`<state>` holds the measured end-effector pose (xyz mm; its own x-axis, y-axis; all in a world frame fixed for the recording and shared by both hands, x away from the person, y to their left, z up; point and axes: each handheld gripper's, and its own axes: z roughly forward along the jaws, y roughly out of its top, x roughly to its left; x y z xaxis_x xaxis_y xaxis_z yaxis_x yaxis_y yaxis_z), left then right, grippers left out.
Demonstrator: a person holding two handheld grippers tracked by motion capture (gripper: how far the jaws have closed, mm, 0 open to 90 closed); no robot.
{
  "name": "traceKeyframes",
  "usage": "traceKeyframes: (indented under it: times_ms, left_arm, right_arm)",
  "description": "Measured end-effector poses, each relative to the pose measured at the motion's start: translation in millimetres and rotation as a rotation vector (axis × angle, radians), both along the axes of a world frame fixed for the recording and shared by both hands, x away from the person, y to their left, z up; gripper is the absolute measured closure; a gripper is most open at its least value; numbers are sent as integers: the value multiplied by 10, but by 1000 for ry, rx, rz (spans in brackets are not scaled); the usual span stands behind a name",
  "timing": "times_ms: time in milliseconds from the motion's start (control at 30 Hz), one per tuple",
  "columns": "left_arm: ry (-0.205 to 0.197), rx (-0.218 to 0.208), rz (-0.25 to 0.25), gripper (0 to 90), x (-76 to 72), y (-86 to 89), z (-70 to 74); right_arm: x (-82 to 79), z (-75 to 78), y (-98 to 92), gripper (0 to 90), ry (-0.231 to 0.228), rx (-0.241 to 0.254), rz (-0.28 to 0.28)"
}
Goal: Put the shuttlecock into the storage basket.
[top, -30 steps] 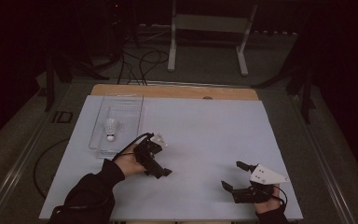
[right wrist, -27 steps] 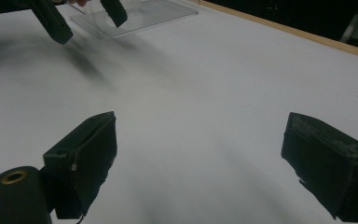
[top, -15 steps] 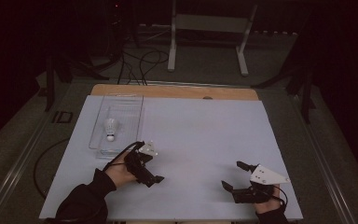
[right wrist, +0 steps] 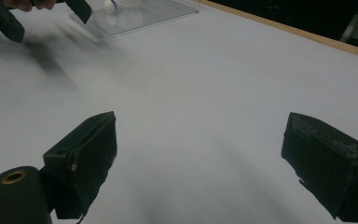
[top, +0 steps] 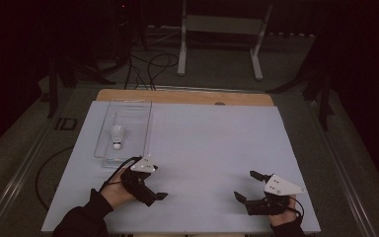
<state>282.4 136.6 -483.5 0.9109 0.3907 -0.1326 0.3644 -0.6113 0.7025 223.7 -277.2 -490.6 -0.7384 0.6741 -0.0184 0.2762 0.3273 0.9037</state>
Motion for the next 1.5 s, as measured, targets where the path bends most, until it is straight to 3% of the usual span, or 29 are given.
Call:
traceKeyframes:
  times_ms: [200, 300, 367, 500, 667, 1067, 1500]
  left_arm:
    - [-3, -3, 4, 1, -66, 59, -40]
    - [-29, -4, 7, 1, -87, 108, -81]
    - [-22, -23, 3, 1, -88, 145, -110]
    - [-21, -18, -1, 1, -111, 181, -152]
    - [-32, -29, 26, 1, -149, 263, -172]
    - [5, -46, 69, 1, -200, 443, -281]
    - [3, -48, 72, 1, -210, 413, -326]
  right_arm:
    - [-4, 3, 1, 104, -1, -1, 2]
    - [0, -3, 0, 104, 5, 0, 1]
    - [1, -4, 6, 104, 7, -3, 3]
    - [1, -9, 14, 104, 8, -7, 5]
    - [-1, -7, 8, 104, 9, -3, 2]
    - [-3, -10, 12, 104, 10, -6, 6]
    - [-6, -25, 51, 104, 13, -10, 26]
